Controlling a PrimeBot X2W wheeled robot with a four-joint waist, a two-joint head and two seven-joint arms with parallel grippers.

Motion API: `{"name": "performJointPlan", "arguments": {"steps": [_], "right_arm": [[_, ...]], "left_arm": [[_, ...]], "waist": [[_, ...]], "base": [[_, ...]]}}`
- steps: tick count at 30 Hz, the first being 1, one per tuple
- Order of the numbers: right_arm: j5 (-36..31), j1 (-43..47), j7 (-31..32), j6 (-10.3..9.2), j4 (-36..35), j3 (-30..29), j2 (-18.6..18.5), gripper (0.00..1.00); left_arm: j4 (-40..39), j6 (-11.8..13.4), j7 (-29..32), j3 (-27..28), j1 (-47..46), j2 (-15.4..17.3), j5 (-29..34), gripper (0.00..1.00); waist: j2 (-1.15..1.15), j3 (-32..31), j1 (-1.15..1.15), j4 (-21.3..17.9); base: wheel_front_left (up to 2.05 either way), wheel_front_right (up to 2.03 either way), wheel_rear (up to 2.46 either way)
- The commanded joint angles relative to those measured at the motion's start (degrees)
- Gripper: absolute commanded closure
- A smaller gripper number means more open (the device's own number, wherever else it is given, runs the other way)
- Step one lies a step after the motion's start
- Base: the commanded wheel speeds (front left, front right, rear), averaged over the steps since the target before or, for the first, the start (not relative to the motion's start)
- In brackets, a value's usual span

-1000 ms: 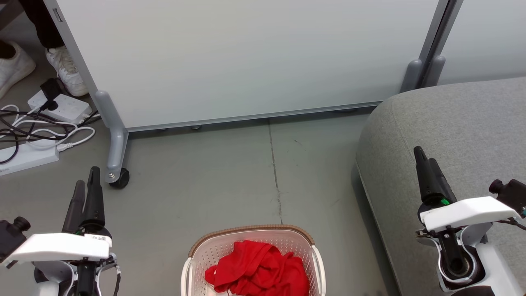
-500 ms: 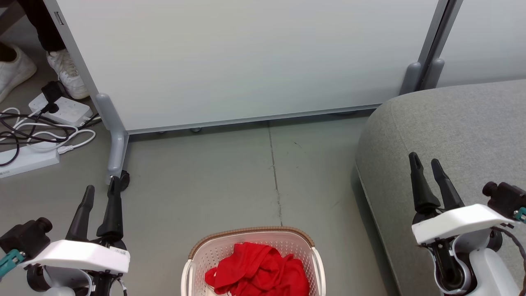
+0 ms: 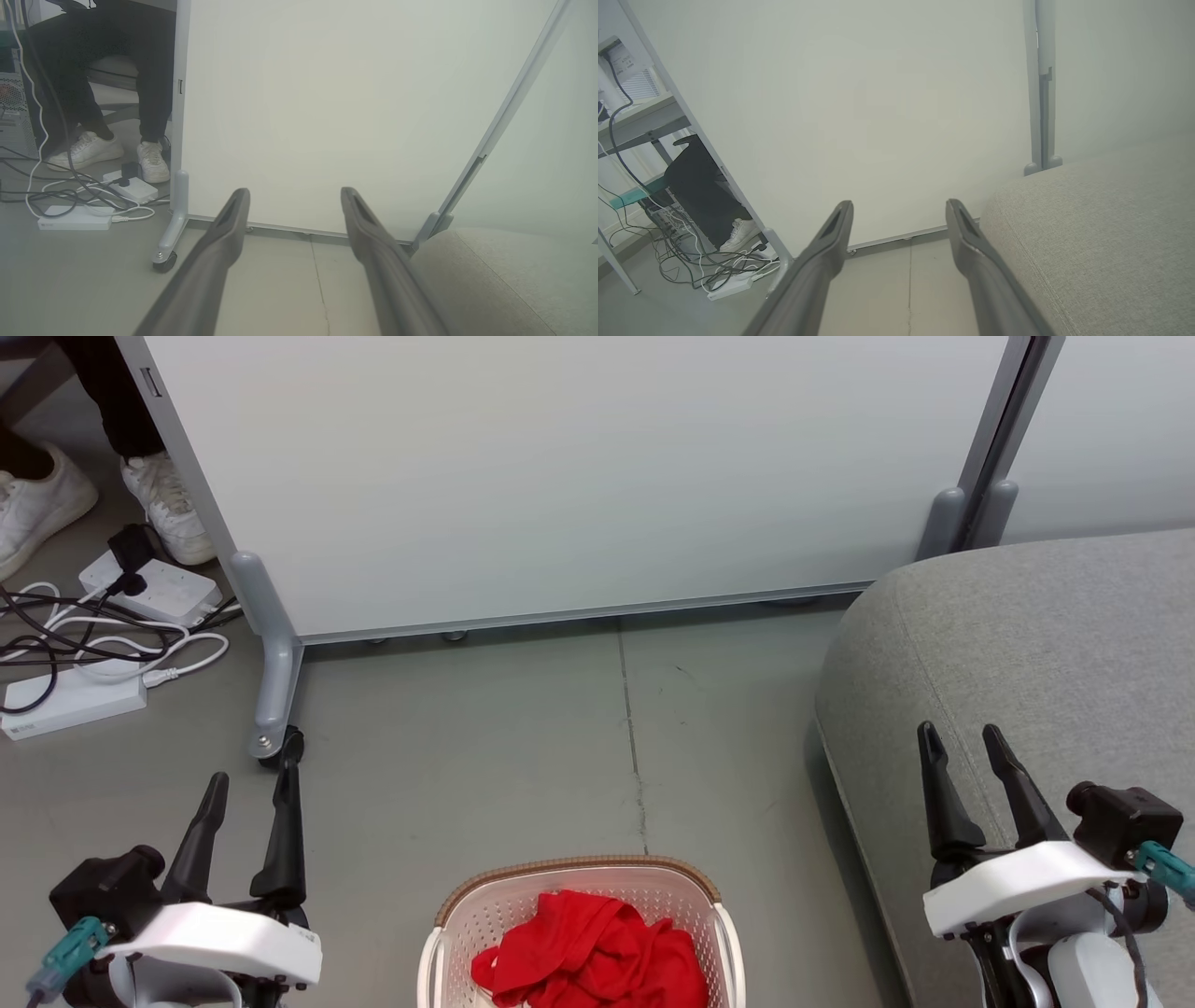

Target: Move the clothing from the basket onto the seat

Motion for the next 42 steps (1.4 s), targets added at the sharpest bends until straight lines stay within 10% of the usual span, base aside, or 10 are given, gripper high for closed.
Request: {"name": "performJointPlan", "arguments": {"steps": [1, 42], "right_arm": [[-2.1, 0.0, -0.8, 0.25, -0.4, -0.1, -0.3, 0.0], [-14.0, 2.5, -5.1, 0.31, 5.9, 0.0, -0.4, 0.0]], "left_arm": [[0.2, 0.3, -0.7, -0.3, 0.2, 0.7, 1.6, 0.0], [7.3, 3.9, -4.9, -4.1, 2.1, 1.1, 13.2, 0.0]], "waist": [[0.0, 0.0, 0.0, 0.1], [0.0, -0.4, 0.0, 1.0]], "base": [[0.0, 0.0, 0.0], [0.0, 0.0, 0.0]]}}
